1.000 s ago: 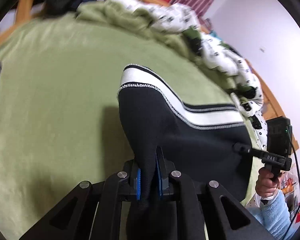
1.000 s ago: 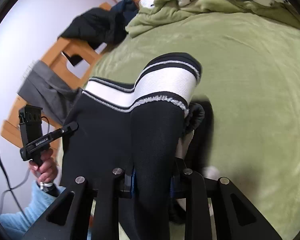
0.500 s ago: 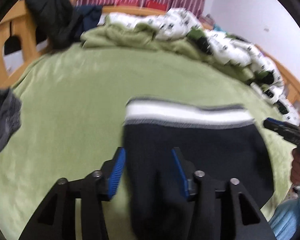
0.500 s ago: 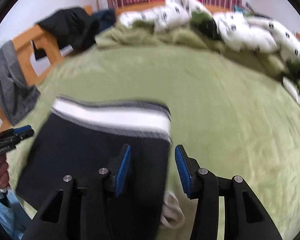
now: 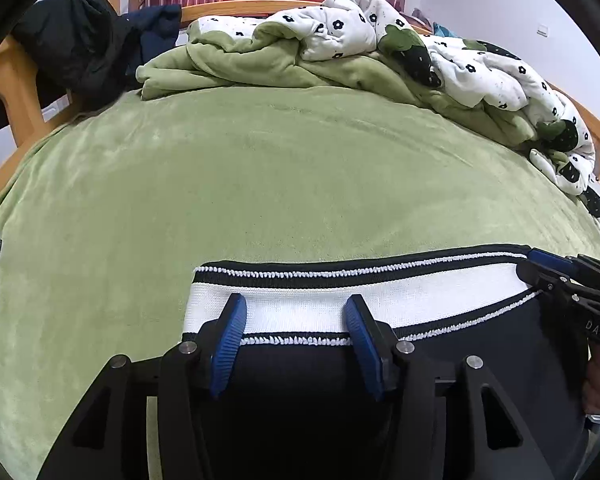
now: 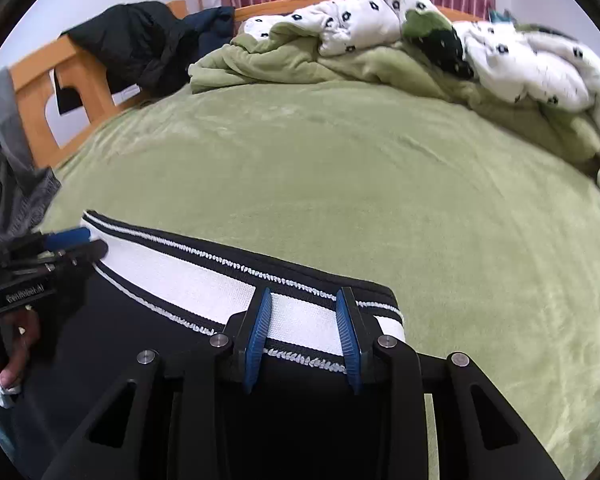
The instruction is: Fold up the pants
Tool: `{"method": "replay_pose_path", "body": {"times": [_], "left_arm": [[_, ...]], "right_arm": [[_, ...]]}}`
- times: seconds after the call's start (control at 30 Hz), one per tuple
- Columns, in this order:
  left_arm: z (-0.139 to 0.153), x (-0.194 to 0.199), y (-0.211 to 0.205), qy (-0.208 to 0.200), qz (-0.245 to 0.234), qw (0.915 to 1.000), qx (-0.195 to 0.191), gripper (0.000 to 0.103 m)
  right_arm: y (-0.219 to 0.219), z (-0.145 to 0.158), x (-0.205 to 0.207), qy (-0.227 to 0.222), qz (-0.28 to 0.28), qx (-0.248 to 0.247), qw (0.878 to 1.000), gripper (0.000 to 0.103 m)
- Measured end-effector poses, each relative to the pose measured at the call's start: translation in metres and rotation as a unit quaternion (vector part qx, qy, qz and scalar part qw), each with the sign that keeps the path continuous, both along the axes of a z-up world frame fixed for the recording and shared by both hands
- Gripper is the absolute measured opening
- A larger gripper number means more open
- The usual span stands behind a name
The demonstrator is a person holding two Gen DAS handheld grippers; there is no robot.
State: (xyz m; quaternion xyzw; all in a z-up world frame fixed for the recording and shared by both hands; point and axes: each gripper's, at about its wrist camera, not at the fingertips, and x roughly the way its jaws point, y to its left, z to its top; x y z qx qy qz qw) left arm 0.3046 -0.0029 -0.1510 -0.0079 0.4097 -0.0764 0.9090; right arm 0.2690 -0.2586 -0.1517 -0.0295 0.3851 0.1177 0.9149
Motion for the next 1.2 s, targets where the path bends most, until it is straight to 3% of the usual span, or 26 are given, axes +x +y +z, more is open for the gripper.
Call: {"method": "replay_pose_path", "body": {"times": [0.23, 0.4, 0.6, 0.7, 0.8, 0.9, 0.97, 1.03, 1.13, 1.2], "left_arm": [[-0.001, -0.003, -0.001, -0.006, 0.005, 0.9999, -0.008, 0.050], [-0.001, -0.002, 0.000, -0.006, 0.005, 0.9999, -0.008, 0.051], [-0.001, -0.005, 0.000, -0.008, 0.005, 0.9999, -0.009, 0.051], [-0.002, -0.005, -0.002, -0.011, 0.003, 0.9999, -0.006, 0.051], [-0.002, -0.006, -0.004, -0.012, 0.002, 0.9999, -0.001, 0.051], [-0.001, -0.007, -0.002, -0.010, 0.000, 0.9999, -0.013, 0.051], [0.001, -0.010, 0.002, -0.004, -0.004, 0.9997, -0.023, 0.051], [0.005, -0.019, 0.004, 0.010, -0.017, 0.9994, -0.029, 0.051], [0.013, -0.042, 0.004, 0.011, -0.024, 0.9996, -0.003, 0.051], [0.013, -0.058, 0.003, 0.043, -0.049, 0.9979, -0.006, 0.051]], "right_arm": [[-0.001, 0.001, 0.000, -0.005, 0.002, 0.015, 1.000, 0.037], [0.013, 0.011, -0.005, -0.019, 0.010, -0.042, 0.999, 0.051], [0.013, 0.012, -0.003, -0.011, 0.019, -0.044, 0.999, 0.056], [0.000, 0.004, 0.000, -0.028, -0.003, -0.025, 0.999, 0.069], [-0.017, -0.001, 0.010, 0.002, -0.012, 0.024, 1.000, 0.078], [-0.036, -0.012, 0.022, 0.054, -0.017, 0.100, 0.993, 0.078], [-0.043, -0.015, 0.024, 0.069, -0.017, 0.126, 0.989, 0.079], [-0.040, -0.012, 0.020, 0.066, -0.018, 0.113, 0.991, 0.079], [-0.026, 0.002, 0.000, 0.030, -0.017, 0.038, 0.999, 0.079], [-0.018, 0.009, -0.020, 0.015, -0.009, -0.008, 1.000, 0.079]]}}
